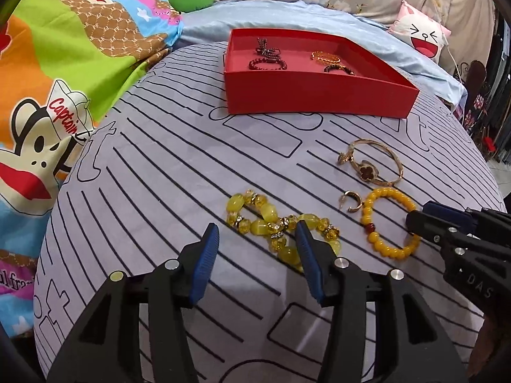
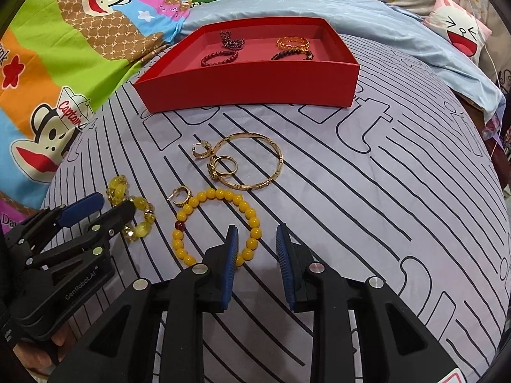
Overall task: Organize jewelry
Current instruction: 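Grasp the yellow beaded bracelet with the left tool while the right tool grasps the yellow bead bracelet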
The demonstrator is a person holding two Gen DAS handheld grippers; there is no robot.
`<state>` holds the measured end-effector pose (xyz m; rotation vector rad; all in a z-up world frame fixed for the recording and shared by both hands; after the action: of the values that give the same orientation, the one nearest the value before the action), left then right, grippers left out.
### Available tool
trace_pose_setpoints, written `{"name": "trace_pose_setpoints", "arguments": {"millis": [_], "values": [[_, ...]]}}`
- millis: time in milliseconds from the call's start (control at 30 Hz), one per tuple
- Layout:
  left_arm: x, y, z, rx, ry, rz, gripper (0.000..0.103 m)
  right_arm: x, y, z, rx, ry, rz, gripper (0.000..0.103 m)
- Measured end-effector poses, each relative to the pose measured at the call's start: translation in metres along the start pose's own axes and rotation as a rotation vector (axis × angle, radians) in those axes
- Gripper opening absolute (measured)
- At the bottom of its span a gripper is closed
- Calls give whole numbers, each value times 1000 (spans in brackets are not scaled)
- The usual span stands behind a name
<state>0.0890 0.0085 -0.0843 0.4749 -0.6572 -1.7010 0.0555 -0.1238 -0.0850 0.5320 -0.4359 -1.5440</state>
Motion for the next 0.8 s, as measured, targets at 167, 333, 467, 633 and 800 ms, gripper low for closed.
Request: {"name": "trace_pose_setpoints", "arguments": {"millis": [167,333,467,633,800], "values": [[-6,-7,6,7,-3,0,47,1,-4,2,7,-10,12,24],[-11,-12,11,18,-12,12,36,4,-5,4,10,-17,11,17],[-16,-13,13,18,-20,23,21,7,-7,5,7,-14,-2,10],[-20,-13,14,11,-46,33,10,7,-9,7,3,-9,-12,7],[-18,-9,18,13,-86,51,9,9,-9,11,2,13,-39,7]]}}
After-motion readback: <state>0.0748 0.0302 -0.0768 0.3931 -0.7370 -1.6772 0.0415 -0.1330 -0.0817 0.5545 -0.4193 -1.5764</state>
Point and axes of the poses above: each gripper's, at about its wrist camera, not at the fingertips, and z roughly against the way its jaws point, x to its right, y to its top, the point moved 10 cm from there along -z, roughly the way its jaws point, and after that the axes turned 4 degrees about x, right-handed, at the moved point
